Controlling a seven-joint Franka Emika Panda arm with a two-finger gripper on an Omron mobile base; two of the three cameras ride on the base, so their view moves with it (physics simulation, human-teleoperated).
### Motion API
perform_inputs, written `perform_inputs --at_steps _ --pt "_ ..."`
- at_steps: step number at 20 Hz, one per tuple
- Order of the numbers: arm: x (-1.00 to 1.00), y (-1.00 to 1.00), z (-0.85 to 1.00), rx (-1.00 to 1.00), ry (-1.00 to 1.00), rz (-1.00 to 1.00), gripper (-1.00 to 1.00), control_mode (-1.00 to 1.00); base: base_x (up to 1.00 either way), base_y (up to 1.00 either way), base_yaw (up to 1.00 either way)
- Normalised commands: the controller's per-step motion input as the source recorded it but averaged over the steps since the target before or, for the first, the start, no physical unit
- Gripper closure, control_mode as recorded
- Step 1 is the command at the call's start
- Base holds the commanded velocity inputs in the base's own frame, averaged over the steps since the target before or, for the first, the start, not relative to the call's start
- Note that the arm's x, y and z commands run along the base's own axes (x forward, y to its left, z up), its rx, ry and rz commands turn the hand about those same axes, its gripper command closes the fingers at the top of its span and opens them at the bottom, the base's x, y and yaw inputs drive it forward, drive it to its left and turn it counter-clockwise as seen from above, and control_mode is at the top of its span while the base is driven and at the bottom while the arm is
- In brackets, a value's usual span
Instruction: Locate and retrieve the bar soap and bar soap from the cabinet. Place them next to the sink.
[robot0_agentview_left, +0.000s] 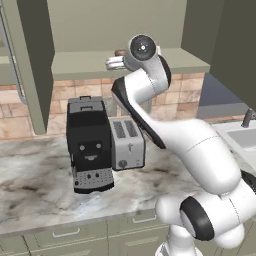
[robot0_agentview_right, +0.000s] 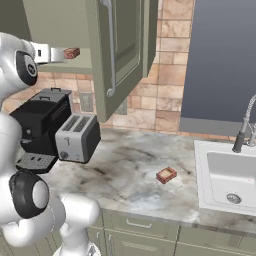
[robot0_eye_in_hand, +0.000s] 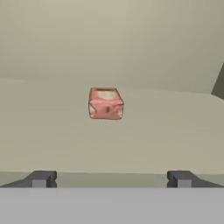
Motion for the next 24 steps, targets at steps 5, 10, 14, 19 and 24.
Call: perform_inputs --at_steps 5,10,14,19,24 --pt "0.34 -0.16 0.22 0.10 0.29 -0.04 -1.00 -1.00 0.00 0.00 0.00" --pt "0.21 -0.01 0.15 0.07 0.12 -0.03 -1.00 -1.00 0.00 0.00 0.00" --pt "0.00 0.00 -0.04 0.00 -0.05 0.00 -1.00 -1.00 0.00 0.00 0.00" --pt "0.11 0.00 -0.10 0.00 -0.08 0.00 -1.00 -1.00 0.00 0.00 0.00" --pt "0.34 0.02 -0.01 0.00 0.04 0.00 -1.00 -1.00 0.00 0.00 0.00"
